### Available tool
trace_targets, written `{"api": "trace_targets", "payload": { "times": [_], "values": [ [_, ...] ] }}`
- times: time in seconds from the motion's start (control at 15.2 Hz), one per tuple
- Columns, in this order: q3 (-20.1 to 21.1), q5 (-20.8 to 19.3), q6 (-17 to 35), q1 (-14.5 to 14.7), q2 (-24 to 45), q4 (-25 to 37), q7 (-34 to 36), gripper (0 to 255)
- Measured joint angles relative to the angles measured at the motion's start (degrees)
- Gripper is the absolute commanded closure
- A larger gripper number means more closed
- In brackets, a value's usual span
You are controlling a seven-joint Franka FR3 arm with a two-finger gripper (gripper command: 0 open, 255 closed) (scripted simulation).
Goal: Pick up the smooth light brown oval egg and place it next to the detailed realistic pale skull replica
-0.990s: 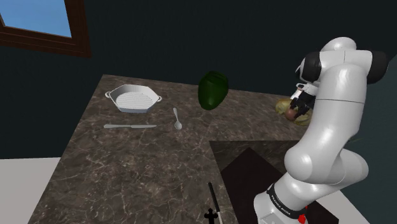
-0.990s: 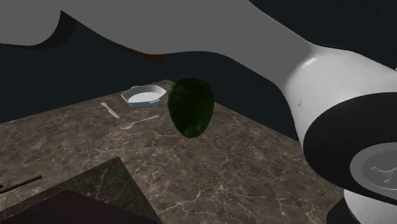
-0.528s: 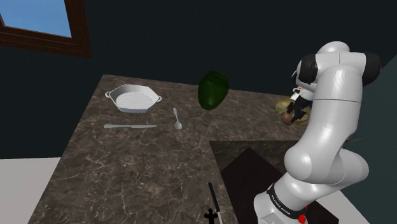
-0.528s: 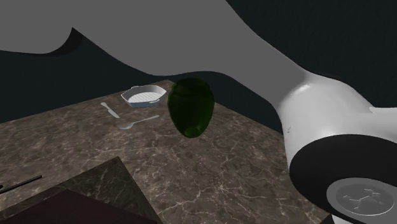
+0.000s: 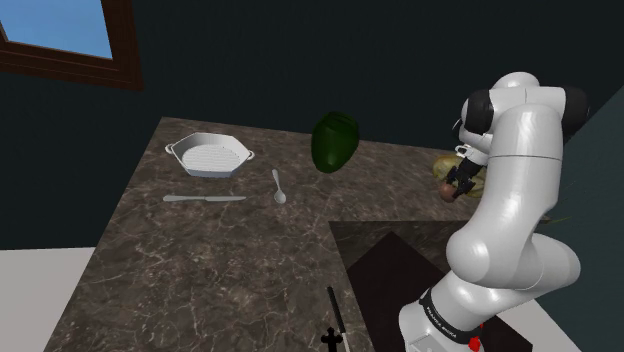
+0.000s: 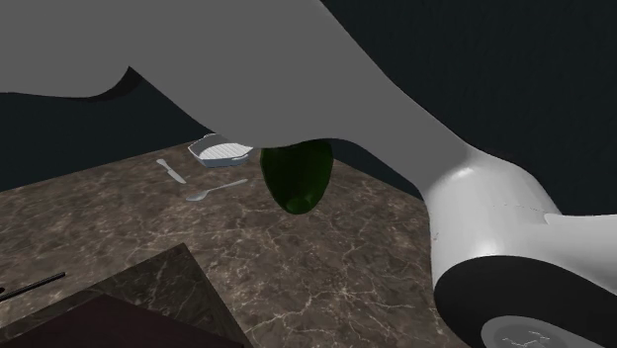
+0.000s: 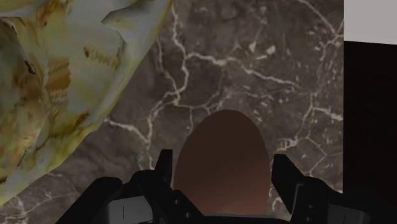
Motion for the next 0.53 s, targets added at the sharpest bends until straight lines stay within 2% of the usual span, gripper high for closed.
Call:
{"api": "trace_targets", "payload": {
  "times": [0.33, 0.4, 0.53],
  "values": [
    [0.02, 0.12, 0.14, 0.00, 0.06, -0.02, -0.05, 255],
    [0.03, 0.12, 0.12, -0.01, 0.09, 0.02, -0.06, 0],
    [0.09, 0.15, 0.26, 0.01, 0.23, -0.15, -0.07, 0]
  ]
}}
